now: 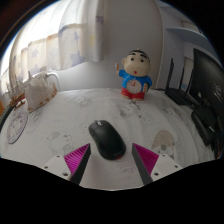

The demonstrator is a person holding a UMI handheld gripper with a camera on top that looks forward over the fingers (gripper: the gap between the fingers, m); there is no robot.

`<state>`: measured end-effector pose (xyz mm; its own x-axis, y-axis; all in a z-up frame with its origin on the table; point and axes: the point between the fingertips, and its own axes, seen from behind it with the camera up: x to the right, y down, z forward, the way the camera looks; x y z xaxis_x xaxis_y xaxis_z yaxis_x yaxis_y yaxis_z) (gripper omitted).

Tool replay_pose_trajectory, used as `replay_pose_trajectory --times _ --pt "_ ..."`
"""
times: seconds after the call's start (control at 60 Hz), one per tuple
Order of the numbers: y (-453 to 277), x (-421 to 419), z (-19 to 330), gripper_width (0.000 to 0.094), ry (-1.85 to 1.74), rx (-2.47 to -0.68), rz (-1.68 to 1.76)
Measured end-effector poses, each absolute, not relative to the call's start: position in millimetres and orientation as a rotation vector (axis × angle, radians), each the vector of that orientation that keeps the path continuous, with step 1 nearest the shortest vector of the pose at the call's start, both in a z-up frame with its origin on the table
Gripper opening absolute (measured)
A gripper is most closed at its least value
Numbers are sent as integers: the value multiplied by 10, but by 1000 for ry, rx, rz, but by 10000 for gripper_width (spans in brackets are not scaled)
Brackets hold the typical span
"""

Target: Arrange mouse

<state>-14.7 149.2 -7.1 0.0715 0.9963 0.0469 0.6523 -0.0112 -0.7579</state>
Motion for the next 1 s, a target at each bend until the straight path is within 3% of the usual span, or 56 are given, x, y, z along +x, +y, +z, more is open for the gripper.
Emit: replay_pose_trajectory --times 0.467,0.533,0.6,0.617,0.717,0.833,1.0 --pt "1618 -896 -175 830 -1717 -1725 739" --pt "1577 -905 -176 740 -1737 -1710 742" --pt "1477 -904 -176 518 -1762 -1695 754" --pt "1478 -905 -170 505 -1764 -1686 749" --pt "1494 -921 -147 445 -1778 -1641 698" --pt "1485 -915 -64 406 -1737 -1731 680" --pt "1175 -989 596 403 -1682 -1718 710"
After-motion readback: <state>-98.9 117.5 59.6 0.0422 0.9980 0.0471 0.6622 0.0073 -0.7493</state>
